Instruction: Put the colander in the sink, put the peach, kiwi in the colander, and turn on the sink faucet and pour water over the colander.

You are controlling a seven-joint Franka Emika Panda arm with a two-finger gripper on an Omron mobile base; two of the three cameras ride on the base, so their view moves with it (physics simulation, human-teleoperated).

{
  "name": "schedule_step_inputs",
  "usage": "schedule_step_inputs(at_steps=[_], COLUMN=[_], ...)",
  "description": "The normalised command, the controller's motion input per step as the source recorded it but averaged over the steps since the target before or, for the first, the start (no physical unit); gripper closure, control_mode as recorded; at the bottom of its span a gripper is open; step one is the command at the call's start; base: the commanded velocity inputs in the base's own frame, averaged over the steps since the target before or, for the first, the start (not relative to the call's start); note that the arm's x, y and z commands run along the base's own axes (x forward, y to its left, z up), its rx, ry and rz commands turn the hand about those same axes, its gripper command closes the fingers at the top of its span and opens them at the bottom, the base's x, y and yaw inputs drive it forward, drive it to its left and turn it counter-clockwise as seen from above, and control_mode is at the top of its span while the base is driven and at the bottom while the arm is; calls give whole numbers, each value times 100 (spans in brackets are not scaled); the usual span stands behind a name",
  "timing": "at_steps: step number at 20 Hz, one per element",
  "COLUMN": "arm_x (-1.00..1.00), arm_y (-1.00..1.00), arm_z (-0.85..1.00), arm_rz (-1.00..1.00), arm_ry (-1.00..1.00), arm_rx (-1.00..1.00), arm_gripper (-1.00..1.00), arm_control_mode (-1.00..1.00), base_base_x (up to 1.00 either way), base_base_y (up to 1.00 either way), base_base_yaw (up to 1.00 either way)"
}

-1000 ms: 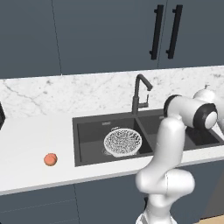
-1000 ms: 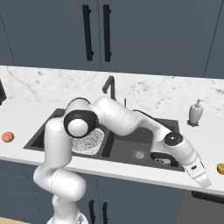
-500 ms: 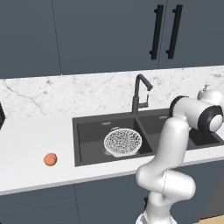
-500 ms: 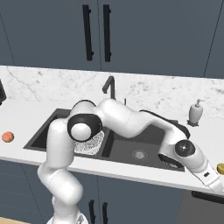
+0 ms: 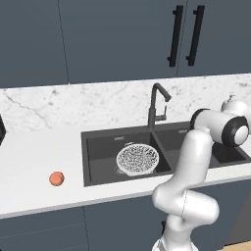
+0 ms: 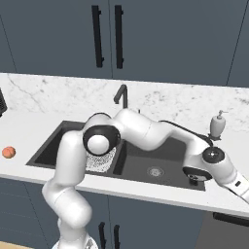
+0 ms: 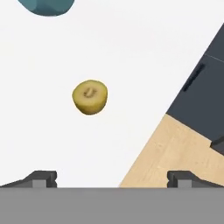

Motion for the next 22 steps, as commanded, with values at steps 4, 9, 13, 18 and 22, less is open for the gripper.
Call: schedule_step_inputs(at_steps=[4,9,13,18,22], arm_x=[31,43,36,17,0], arm_y=[-17,0,-20,-63,-68], arm_z=[2,0,-7,-10,-4], arm_rz=[0,0,0,0,-4], arm_ry=[15,18,10,5,2], arm_rx=[0,5,14,23,20], arm_gripper=[-100,-100,-100,-100,-100], arm_control_mode=[-100,-100,-100,-100,-100], base_base_x=[0,0,0,0,0], base_base_y=[0,0,0,0,0], base_base_yaw=[0,0,0,0,0])
